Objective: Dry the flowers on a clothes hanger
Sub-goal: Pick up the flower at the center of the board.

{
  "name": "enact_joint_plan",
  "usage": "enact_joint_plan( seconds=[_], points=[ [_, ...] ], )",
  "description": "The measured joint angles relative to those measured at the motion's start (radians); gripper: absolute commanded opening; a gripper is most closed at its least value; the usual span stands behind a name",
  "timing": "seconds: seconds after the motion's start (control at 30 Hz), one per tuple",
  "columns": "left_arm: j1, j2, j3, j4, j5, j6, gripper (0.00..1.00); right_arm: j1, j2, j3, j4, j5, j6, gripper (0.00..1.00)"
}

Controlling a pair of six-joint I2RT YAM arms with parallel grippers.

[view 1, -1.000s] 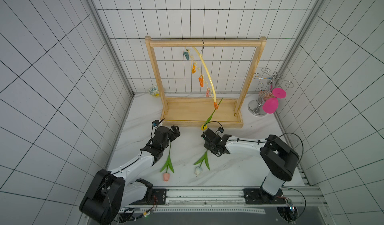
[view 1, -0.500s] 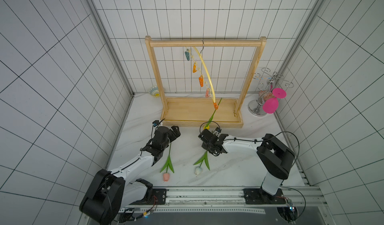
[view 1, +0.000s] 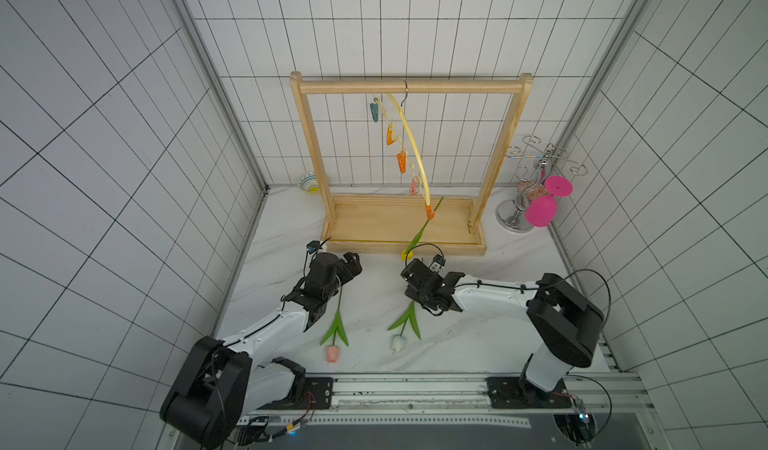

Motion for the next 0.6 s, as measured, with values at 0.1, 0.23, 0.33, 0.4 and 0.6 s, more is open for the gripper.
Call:
enact_joint_plan(
  seconds=[0.1,0.23,0.33,0.4,0.6],
  points=[
    [0.0,-0.007,0.0,0.006,0.004,0.0,0.97,0.004,-0.142,-0.065,0.06,0.008,-0.051,0.0],
    [0.0,-0.015,0.0,0.018,0.005,0.002,0.97,0.004,-0.314,-0.17,0.148,0.011,-0.128,0.0],
    [0.0,-0.019,-0.001,0.026,0.011,0.003,0.97,0.004,-0.423,-0.293,0.233,-0.023,-0.205,0.0],
    [0.0,-0.025,-0.008,0.045,0.018,0.005,0.97,0.005,-0.491,-0.382,0.296,-0.062,-0.251,0.0],
    [0.0,-0.048,-0.04,0.113,0.06,0.027,0.96,0.006,-0.617,-0.452,0.352,-0.117,-0.343,0.0]
  ],
)
